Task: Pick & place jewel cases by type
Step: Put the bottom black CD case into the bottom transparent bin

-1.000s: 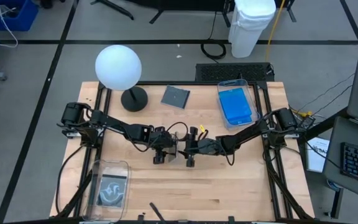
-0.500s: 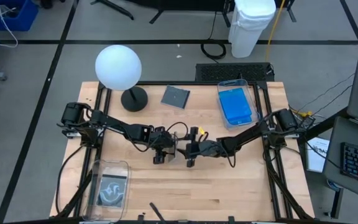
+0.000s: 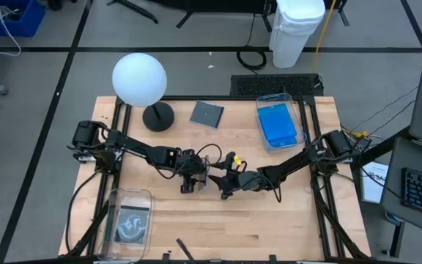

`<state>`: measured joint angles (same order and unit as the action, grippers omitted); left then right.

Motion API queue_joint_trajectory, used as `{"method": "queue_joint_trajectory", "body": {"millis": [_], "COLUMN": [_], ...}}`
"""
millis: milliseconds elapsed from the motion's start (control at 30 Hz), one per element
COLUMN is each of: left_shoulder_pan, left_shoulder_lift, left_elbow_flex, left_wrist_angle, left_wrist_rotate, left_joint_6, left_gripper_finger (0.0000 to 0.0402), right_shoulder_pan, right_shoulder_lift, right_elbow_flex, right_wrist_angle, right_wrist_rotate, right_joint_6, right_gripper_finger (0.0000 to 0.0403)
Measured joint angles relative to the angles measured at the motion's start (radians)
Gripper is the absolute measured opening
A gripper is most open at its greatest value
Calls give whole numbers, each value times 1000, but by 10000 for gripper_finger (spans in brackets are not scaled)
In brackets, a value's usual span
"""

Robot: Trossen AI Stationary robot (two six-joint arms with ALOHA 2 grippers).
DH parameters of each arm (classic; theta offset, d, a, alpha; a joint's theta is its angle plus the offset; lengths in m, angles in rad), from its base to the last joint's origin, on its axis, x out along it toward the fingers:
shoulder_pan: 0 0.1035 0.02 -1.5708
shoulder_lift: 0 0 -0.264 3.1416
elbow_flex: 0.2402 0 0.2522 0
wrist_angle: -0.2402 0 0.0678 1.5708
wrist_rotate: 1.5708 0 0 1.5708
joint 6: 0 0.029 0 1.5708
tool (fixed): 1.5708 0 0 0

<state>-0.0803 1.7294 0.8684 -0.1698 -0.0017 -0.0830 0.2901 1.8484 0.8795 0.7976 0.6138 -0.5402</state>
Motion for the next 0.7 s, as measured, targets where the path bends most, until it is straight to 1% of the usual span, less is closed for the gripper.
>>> {"method": "queue_joint_trajectory", "body": {"millis": [67, 567, 700], "left_shoulder_pan": [0, 0, 0], "left_shoulder_lift": [0, 0, 0], "left_elbow_flex": [0, 0, 0], "left_wrist_angle": [-1, -7, -7], "left_wrist_rotate": [0, 0, 0], "left_joint_6": [0, 2, 3], "left_gripper_finger": [237, 237, 237], "right_shoulder_pan": [0, 0, 0], "right_shoulder_lift": [0, 0, 0], "right_elbow_flex": [0, 2, 49], "right_wrist_angle": [-2, -33, -122], "right_wrist_rotate": [18, 15, 17], "right_joint_6": [-18, -138, -138], "right_gripper_finger": [210, 210, 210]}}
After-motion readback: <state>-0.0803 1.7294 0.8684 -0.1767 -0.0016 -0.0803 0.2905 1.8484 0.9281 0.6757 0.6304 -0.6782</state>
